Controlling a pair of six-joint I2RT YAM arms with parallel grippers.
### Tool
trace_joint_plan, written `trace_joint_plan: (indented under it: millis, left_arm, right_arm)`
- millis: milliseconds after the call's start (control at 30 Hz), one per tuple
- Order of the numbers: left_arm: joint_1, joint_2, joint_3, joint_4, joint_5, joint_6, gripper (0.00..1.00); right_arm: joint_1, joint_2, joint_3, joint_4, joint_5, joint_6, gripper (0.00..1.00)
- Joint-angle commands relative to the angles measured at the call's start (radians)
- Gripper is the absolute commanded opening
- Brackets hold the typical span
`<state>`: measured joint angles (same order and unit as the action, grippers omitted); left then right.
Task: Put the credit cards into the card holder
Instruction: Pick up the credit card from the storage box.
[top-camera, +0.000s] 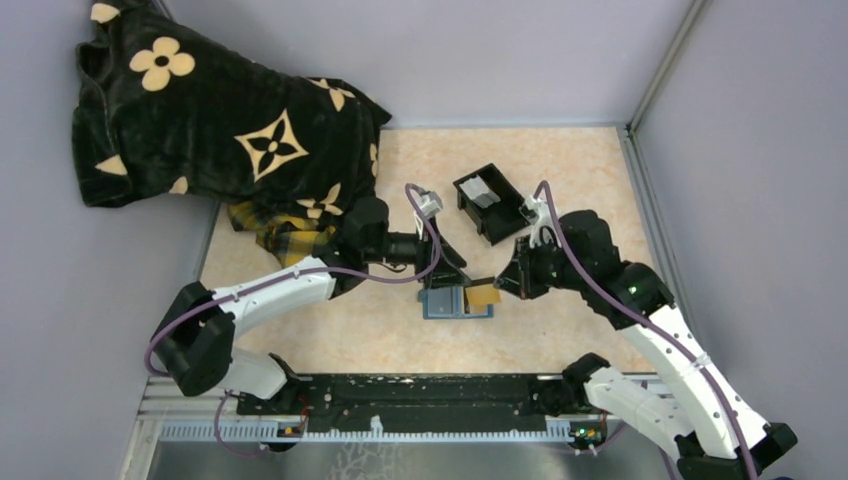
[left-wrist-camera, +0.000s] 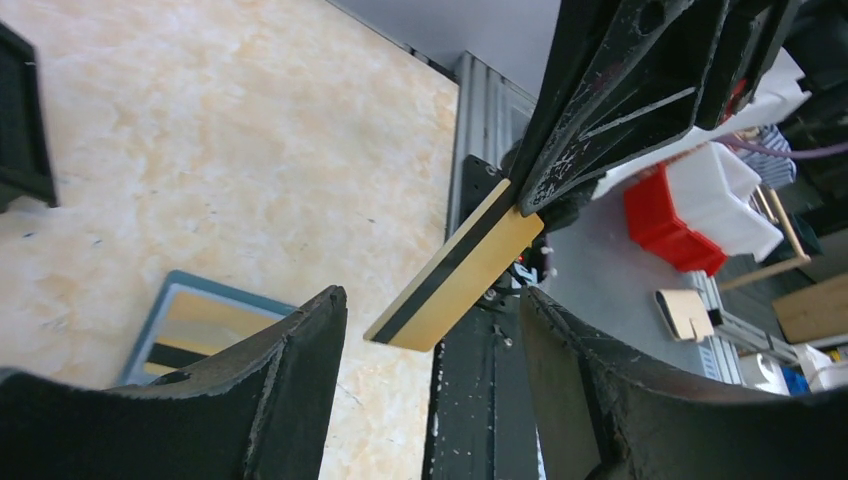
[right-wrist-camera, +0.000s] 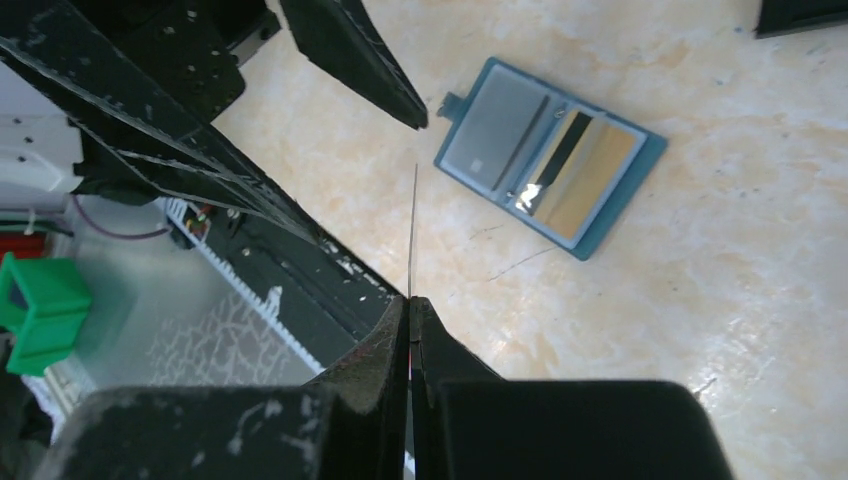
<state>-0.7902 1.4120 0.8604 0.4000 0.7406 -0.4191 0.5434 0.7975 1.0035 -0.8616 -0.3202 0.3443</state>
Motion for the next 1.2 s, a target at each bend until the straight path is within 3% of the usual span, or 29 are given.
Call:
trace_joint_plan:
  millis: [0, 267, 400, 800, 900, 1033, 1167]
  left_arm:
    - [-0.034, 0.019, 0.034, -0.054, 0.108, 0.075, 0.71]
    - [-0.059, 0.054, 0.067, -0.125, 0.165, 0.130, 0.69]
    - [-0.063, 0.081, 0.093, -0.160, 0.224, 0.145, 0.62]
    - [-0.063, 0.131, 0.113, -0.196, 0.330, 0.161, 0.02]
    - [-0.054, 0.140, 0.114, -0.196, 0.322, 0.151, 0.00]
    - [-0.031, 0.137, 0.092, -0.176, 0.210, 0.122, 0.00]
    - [-0.026, 0.119, 0.045, -0.090, -0.041, 0.026, 0.00]
  right_arm:
    - [0.009, -0.036, -0.014, 0.049, -0.128, 0.038, 0.00]
    - [0.009, -0.035, -0.064, 0.109, -0.210, 0.067, 0.00]
    - [0.009, -0.011, -0.085, 0.135, -0.230, 0.071, 0.00]
    - [-0.039, 0.092, -0.033, 0.149, -0.230, 0.033, 0.00]
    - [-0.061, 0.122, -0.009, 0.136, -0.220, 0.008, 0.00]
    - [-0.065, 0.109, 0.005, 0.117, -0.075, -0.015, 0.27]
    - [-0.065, 0.064, -0.052, 0.170, 0.018, 0.002, 0.39]
